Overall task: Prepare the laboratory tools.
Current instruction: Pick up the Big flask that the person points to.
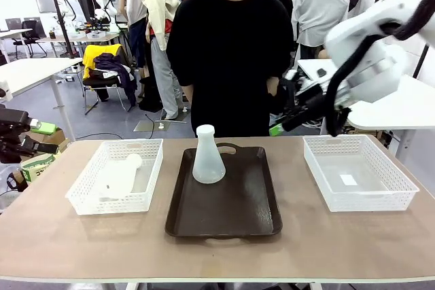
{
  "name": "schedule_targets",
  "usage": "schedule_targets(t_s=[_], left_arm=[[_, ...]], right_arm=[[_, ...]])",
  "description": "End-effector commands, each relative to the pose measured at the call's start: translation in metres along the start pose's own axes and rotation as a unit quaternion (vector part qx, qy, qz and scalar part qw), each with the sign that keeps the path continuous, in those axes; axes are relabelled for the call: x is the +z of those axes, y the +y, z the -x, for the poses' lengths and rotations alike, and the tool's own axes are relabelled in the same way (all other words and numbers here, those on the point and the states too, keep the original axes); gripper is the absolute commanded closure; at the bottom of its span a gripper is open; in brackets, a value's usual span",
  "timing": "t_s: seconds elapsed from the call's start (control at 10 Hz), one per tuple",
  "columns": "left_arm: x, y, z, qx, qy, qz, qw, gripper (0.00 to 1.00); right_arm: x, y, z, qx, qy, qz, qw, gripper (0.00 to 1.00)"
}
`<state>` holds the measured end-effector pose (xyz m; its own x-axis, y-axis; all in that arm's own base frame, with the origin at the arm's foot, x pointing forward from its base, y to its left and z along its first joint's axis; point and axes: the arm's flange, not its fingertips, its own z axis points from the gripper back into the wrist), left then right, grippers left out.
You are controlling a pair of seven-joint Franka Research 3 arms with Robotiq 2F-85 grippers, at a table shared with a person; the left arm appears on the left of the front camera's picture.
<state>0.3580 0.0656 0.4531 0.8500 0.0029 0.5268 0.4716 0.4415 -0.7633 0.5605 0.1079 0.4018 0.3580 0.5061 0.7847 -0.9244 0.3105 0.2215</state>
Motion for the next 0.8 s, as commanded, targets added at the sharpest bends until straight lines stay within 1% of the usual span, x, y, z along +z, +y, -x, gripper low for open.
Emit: schedule_targets(t_s=[0.0,0.2,0.4,0.5,0.7], left_arm=[[0.0,0.0,-0.001,-0.009,-0.01,0.009,1.0,0.0],[0.0,0.0,-0.001,-0.009,-0.01,0.009,1.0,0.0],[0.0,0.0,-0.001,-0.009,-0.01,0.009,1.0,0.0],[0.0,0.0,-0.001,-0.009,-0.01,0.009,1.0,0.0],[0.0,0.0,-0.001,-0.009,-0.01,0.009,1.0,0.0]], right_arm=[[0.031,0.009,0.02,0.01,-0.025,-0.018,0.999,0.0],[0.058,0.011,0.039,0.018,-0.056,-0.027,0.998,0.0],[0.073,0.013,0.054,0.024,-0.078,-0.031,0.996,0.0],[0.076,0.014,0.061,0.016,-0.089,-0.03,0.995,0.0],[0.073,0.011,0.063,0.009,-0.097,-0.039,0.994,0.0]])
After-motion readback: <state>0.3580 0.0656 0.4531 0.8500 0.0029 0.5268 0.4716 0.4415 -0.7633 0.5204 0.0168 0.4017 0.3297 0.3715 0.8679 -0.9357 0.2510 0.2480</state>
